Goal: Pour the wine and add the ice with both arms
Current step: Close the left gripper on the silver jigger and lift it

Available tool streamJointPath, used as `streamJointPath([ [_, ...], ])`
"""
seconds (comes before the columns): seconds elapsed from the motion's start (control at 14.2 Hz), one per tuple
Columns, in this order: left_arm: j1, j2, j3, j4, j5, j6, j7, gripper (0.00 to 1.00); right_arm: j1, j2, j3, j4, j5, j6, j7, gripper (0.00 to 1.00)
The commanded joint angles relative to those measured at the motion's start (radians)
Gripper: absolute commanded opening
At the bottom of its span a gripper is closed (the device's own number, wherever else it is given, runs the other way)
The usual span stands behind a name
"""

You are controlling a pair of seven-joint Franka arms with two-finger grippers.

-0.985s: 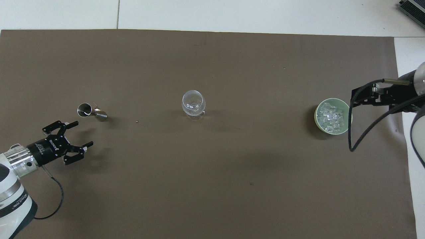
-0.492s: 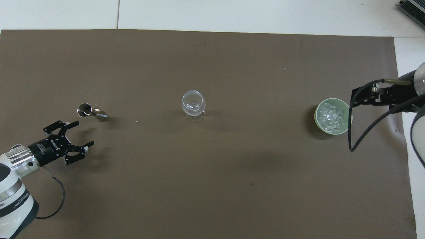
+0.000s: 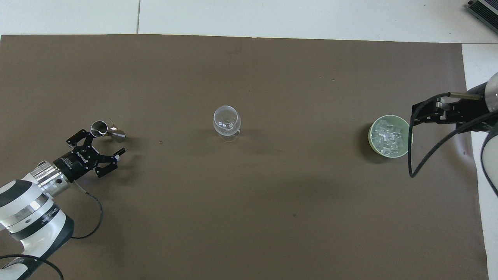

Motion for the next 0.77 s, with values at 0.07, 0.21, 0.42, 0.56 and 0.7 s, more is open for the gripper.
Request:
streamJointPath([
  [0.07,-0.022,0.031,0.008,0.037,-0.034,0.029,0.023,1.00,-0.006,-0.018,0.002,-0.021,0.019,0.004,-0.022,1.00],
  [0.21,-0.022,0.035,0.008,0.045,-0.036,0.029,0.023,1.00,-0.006,-0.018,0.002,-0.021,0.019,0.004,-0.022,1.00],
  [0.42,-0.022,0.035,0.007,0.046,-0.037,0.029,0.021,0.98,-0.006,-0.018,0.002,-0.021,0.019,0.004,-0.022,1.00],
  [0.56,-0.022,0.035,0.007,0.046,-0.039,0.030,0.023,0.86,-0.006,-0.018,0.002,-0.021,0.019,0.004,-0.022,1.00],
  [0.7,-0.022,0.035,0.007,0.046,-0.045,0.029,0.021,0.72,-0.006,-0.018,0.002,-0.021,0.017,0.004,-0.022,1.00],
])
